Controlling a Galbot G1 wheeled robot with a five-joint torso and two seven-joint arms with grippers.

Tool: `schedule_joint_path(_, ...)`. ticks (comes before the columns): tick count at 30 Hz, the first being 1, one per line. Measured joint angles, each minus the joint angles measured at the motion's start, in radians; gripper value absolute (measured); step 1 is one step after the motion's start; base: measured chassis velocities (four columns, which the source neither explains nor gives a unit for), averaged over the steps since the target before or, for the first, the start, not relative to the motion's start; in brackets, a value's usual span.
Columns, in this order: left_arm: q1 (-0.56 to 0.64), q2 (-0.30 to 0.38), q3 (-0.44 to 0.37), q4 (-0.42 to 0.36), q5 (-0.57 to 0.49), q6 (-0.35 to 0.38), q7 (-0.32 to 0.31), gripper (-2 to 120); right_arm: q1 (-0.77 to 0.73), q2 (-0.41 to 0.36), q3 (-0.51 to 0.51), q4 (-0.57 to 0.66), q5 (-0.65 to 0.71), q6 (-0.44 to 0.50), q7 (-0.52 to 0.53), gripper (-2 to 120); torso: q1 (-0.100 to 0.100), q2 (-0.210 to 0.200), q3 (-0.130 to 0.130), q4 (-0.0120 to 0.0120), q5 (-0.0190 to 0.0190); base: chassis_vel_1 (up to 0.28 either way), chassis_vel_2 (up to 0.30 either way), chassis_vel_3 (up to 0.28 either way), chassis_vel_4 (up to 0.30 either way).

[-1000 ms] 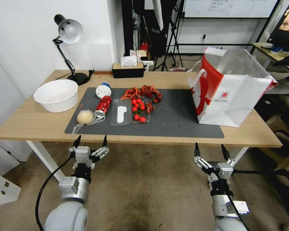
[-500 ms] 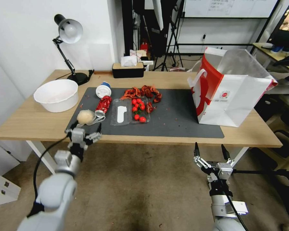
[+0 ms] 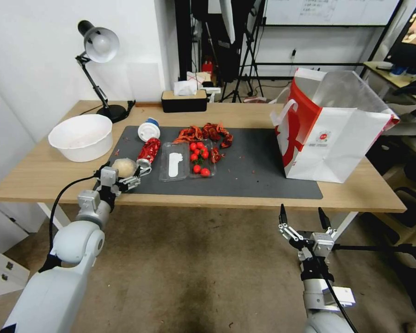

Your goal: Pick up the trash from the table and place it into the takeout bag.

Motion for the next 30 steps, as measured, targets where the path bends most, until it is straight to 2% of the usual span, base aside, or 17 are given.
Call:
schedule_joint_path(6,-0.020,0.024,0.006,0.042,-0.014,0.020,0.001,100,0.002,0.000,0.000,-0.003,0.000,0.000,0.000,100,0.000,0.000,0.000,0.0000,0.0000,0.000,0.000,0.000,0.000)
schedule_joint_path(9,-0.024,0.028,0.007,0.045,-0.021,0.040,0.002,94,0.004,0.002,-0.001,-0.005,0.000,0.000,0.000,100,0.000,0.000,0.000,-0.0001,0.0000,0.000,0.000,0.000,0.000)
schedule_joint_path(11,-0.028,0.033,0.009,0.051,-0.022,0.049,0.008,84,0.006,0.003,-0.002,-0.008,0.000,0.000,0.000,100,0.000,0.000,0.000,-0.0001,0.0000,0.000,0.000,0.000,0.000)
schedule_joint_path(12,-0.028,0.033,0.009,0.051,-0.022,0.049,0.008,84,0.006,0.003,-0.002,-0.008,0.000,0.000,0.000,100,0.000,0.000,0.000,-0.0001,0.0000,0.000,0.000,0.000,0.000)
schedule_joint_path(15,-0.027,0.034,0.010,0.053,-0.022,0.049,0.015,68,0.008,0.004,-0.003,-0.016,0.000,0.001,0.001,100,0.000,0.000,0.000,-0.0001,0.0000,0.000,0.000,0.000,0.000)
schedule_joint_path(16,-0.027,0.034,0.010,0.053,-0.022,0.049,0.015,68,0.008,0.004,-0.003,-0.016,0.000,0.001,0.001,100,0.000,0.000,0.000,-0.0001,0.0000,0.000,0.000,0.000,0.000)
schedule_joint_path(18,-0.025,0.034,0.010,0.053,-0.022,0.049,0.018,57,0.008,0.004,-0.003,-0.018,-0.001,0.002,0.001,100,0.000,0.000,0.000,-0.0001,0.0000,0.000,0.000,0.000,0.000)
schedule_joint_path(19,-0.025,0.034,0.010,0.053,-0.022,0.049,0.018,57,0.008,0.004,-0.003,-0.018,-0.001,0.002,0.001,100,0.000,0.000,0.000,-0.0001,0.0000,0.000,0.000,0.000,0.000)
schedule_joint_path(21,-0.023,0.035,0.008,0.053,-0.021,0.046,0.025,49,0.009,0.006,-0.004,-0.019,-0.001,0.003,0.001,100,0.000,0.000,0.000,-0.0001,0.0000,0.000,0.000,0.000,0.000)
schedule_joint_path(22,-0.023,0.035,0.008,0.053,-0.021,0.046,0.025,49,0.009,0.006,-0.004,-0.019,-0.001,0.003,0.001,100,0.000,0.000,0.000,-0.0001,0.0000,0.000,0.000,0.000,0.000)
schedule_joint_path(24,-0.022,0.038,0.006,0.053,-0.021,0.043,0.033,36,0.011,0.009,-0.004,-0.020,-0.002,0.003,0.001,100,0.000,0.000,0.000,-0.0001,0.0000,0.000,0.000,0.000,0.000)
schedule_joint_path(25,-0.022,0.038,0.006,0.053,-0.021,0.043,0.033,36,0.011,0.009,-0.004,-0.020,-0.002,0.003,0.001,100,0.000,0.000,0.000,-0.0001,0.0000,0.000,0.000,0.000,0.000)
schedule_joint_path(27,-0.022,0.045,0.004,0.055,-0.020,0.023,0.042,25,0.011,0.014,-0.006,-0.020,-0.005,0.003,0.001,100,0.000,0.000,0.000,-0.0001,0.0001,0.000,0.000,0.000,0.000)
schedule_joint_path(28,-0.022,0.045,0.004,0.055,-0.020,0.023,0.042,25,0.011,0.014,-0.006,-0.020,-0.005,0.003,0.001,100,0.000,0.000,0.000,-0.0001,0.0001,0.000,0.000,0.000,0.000)
schedule_joint_path(30,-0.022,0.050,0.002,0.055,-0.020,0.017,0.046,15,0.010,0.016,-0.006,-0.020,-0.005,0.004,0.001,100,0.000,0.000,0.000,-0.0001,0.0000,0.000,0.000,0.000,0.000)
